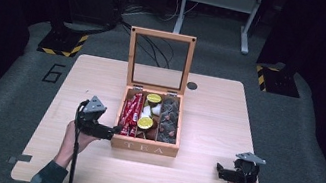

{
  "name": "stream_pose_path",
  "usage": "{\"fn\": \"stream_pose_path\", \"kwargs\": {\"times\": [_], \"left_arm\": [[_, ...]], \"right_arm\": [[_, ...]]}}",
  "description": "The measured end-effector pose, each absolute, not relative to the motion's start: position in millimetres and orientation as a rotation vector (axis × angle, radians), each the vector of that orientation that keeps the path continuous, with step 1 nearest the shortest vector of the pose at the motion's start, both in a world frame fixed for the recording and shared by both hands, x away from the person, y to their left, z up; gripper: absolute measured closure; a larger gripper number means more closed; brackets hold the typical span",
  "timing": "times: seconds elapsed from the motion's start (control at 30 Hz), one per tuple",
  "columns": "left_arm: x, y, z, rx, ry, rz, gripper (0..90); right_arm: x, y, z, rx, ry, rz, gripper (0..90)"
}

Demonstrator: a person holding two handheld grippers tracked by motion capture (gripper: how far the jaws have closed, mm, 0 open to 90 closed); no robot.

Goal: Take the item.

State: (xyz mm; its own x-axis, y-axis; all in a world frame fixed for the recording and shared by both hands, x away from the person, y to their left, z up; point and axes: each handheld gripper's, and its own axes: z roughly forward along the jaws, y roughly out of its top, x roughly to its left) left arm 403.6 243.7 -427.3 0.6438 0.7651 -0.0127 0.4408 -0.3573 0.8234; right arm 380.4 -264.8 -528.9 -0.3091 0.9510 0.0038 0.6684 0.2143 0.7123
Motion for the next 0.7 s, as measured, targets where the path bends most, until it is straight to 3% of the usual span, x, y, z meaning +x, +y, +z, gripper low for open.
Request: {"fn": "stream_pose_path", "kwargs": {"times": [0.7], "left_arm": [[429, 183, -431, 2.095, 0.796, 0.397, 8.3]], "right_arm": [[380, -265, -529, 1.489, 2.067, 0.866, 0.4]]}}
